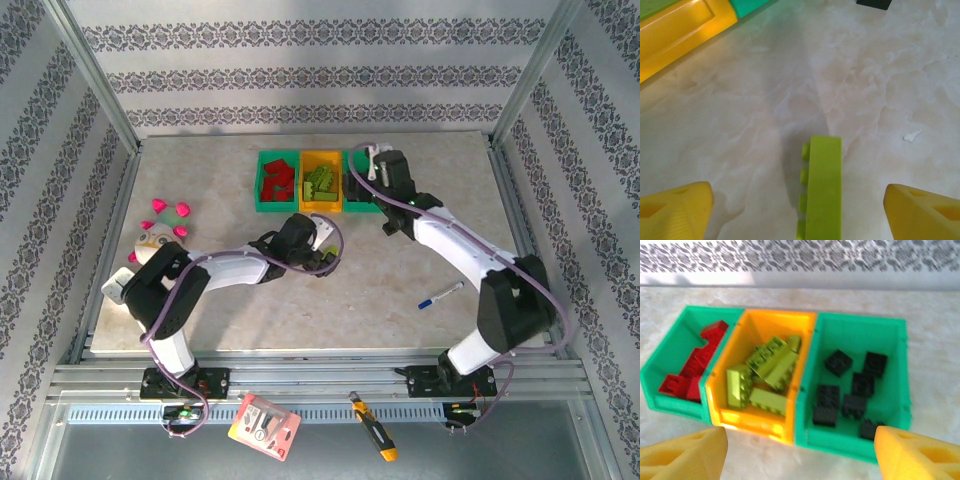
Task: Sort the legos into containers by color
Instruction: Place the lego in the container, then pick up the lego from the center of the table, then place the lego in the container.
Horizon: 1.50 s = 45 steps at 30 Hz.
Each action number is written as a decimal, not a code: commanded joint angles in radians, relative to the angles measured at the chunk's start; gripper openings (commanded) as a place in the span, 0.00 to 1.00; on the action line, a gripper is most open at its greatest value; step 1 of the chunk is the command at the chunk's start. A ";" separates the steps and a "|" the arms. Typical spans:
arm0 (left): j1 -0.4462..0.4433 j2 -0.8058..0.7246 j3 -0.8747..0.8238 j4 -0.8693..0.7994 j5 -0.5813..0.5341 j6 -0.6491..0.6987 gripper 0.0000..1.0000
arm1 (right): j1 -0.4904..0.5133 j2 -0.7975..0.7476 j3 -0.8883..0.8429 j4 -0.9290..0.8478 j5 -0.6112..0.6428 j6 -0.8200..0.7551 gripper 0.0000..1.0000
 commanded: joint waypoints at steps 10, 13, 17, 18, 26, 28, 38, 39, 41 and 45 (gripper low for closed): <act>-0.016 0.120 0.084 -0.068 0.069 0.076 0.49 | -0.080 -0.178 -0.210 -0.008 0.024 0.091 0.77; -0.015 0.103 0.072 -0.065 0.064 0.088 0.24 | -0.086 -0.182 -0.211 -0.010 0.021 0.105 0.77; -0.015 0.058 0.066 -0.078 0.040 0.071 0.12 | -0.086 -0.186 -0.201 -0.018 0.005 0.109 0.78; -0.014 0.045 0.071 -0.091 0.025 0.061 0.11 | -0.085 -0.189 -0.196 -0.023 -0.003 0.105 0.78; 0.018 -0.052 0.149 -0.140 -0.083 0.016 0.08 | -0.079 -0.232 -0.217 -0.048 -0.015 0.084 0.79; 0.033 -0.043 0.207 -0.146 -0.104 0.017 0.09 | -0.079 -0.239 -0.230 -0.048 -0.014 0.089 0.79; 0.140 0.195 0.561 -0.098 -0.195 0.055 0.11 | -0.078 -0.258 -0.257 -0.054 -0.018 0.103 0.80; 0.149 0.222 0.598 -0.108 -0.193 0.049 0.12 | -0.079 -0.263 -0.256 -0.061 -0.021 0.101 0.79; 0.169 0.283 0.684 -0.139 -0.188 0.030 0.12 | -0.079 -0.275 -0.255 -0.072 -0.022 0.097 0.80; 0.200 0.386 0.812 -0.167 -0.145 -0.016 0.12 | -0.083 -0.293 -0.265 -0.082 -0.021 0.095 0.80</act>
